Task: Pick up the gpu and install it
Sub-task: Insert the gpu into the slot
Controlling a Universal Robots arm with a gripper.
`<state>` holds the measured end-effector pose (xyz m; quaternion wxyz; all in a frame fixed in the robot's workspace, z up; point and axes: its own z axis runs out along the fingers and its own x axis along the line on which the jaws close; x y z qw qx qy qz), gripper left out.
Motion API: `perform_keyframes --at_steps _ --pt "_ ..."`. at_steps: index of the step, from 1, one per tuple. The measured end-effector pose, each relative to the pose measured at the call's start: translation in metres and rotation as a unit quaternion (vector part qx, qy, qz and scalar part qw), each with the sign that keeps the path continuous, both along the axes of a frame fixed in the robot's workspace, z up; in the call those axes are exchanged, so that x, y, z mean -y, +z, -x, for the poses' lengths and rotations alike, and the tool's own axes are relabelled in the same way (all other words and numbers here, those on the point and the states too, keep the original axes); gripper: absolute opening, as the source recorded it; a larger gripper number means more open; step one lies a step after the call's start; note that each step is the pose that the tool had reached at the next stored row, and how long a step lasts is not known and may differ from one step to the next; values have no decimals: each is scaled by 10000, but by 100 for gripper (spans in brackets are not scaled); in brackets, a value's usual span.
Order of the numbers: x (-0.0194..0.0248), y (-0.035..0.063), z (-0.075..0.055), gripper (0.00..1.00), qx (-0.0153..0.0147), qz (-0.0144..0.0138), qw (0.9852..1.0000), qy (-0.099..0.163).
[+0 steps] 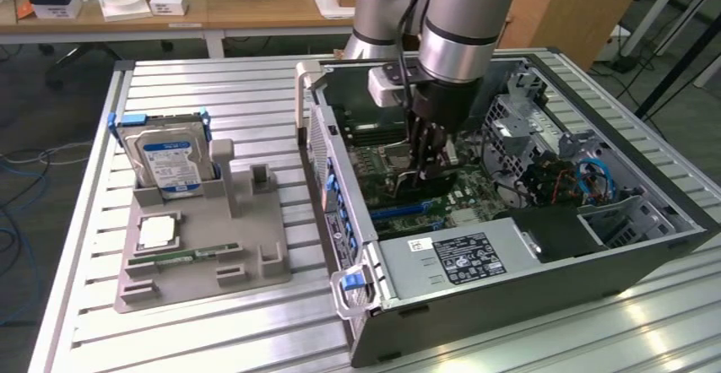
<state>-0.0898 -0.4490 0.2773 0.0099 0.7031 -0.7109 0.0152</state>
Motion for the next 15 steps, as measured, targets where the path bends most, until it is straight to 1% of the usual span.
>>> perform_keyframes --at_steps 3,10,15 --pt "0 -16 24 26 1 1 10000 -3" --pt "-1 -26 26 26 3 -2 10000 -4" --pt "-1 -85 26 26 34 1 10000 -4"
